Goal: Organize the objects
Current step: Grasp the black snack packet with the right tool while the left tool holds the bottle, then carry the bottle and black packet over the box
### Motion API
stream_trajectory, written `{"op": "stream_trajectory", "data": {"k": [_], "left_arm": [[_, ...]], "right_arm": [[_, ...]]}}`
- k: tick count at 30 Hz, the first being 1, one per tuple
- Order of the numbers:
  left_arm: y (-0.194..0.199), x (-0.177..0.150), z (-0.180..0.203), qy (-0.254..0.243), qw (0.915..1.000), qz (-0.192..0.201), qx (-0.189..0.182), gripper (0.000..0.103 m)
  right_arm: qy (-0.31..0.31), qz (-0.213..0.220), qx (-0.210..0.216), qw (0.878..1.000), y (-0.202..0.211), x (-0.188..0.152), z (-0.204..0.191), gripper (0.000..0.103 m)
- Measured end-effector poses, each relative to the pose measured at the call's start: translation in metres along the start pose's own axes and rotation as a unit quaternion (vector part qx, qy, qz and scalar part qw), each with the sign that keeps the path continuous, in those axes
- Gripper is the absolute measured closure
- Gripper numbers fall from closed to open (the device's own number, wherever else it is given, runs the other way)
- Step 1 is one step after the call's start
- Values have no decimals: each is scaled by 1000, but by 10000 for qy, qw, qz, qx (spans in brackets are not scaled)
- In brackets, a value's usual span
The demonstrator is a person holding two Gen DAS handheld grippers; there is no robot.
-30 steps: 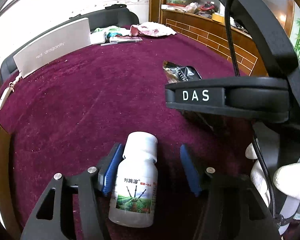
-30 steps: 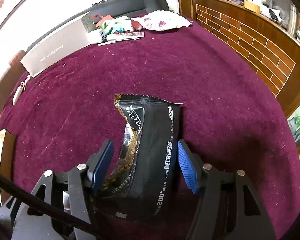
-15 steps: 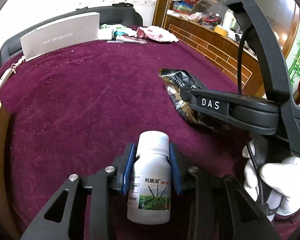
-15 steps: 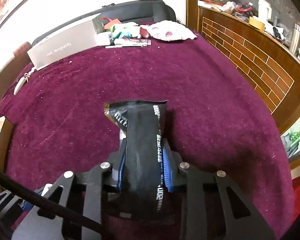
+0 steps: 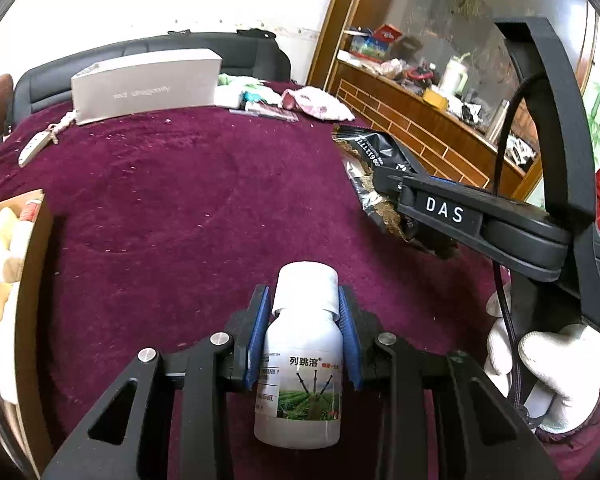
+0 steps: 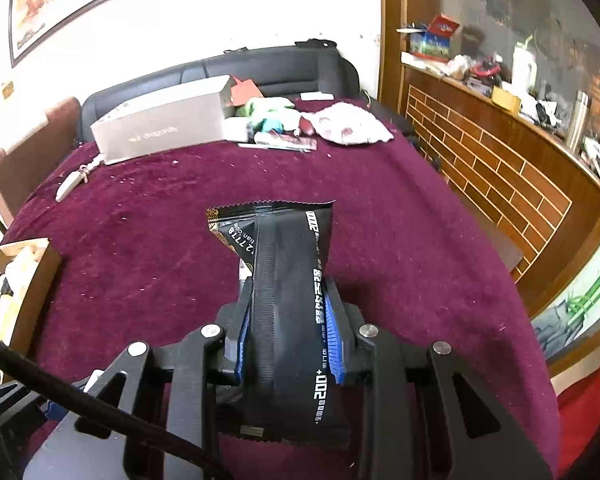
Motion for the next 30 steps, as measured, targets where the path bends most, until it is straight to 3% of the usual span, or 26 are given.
{"op": "stream_trajectory", "data": {"k": [7,13,20,25,30], "left_arm": [[37,0,-29,264,9990,371,49,74],[79,-3,-77,683,9942,797,256,74],[126,-14,-157,1315,9801,1264,789,74],[148,-29,-216,1806,9668,1413,1129,74],[151,-34,-252,1967,9606,1413,1361,74]], "right_arm": [[282,224,18,9993,25,7,-30,76],[627,388,276,9969,43,15,-76,76],[951,299,1286,9867,52,23,-146,76],[1084,-122,2230,9687,43,25,-206,76],[1309,-467,2606,9554,25,21,-259,75]]}}
Point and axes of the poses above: each gripper's, at about its wrist camera, not at the fingertips, and y roughly against the way its jaws point, z to its right, x to its top, the point moved 3 cm from there along -y, roughly the way its jaws point, and after that the axes turned 10 degrees about y, right-handed, at the moved point
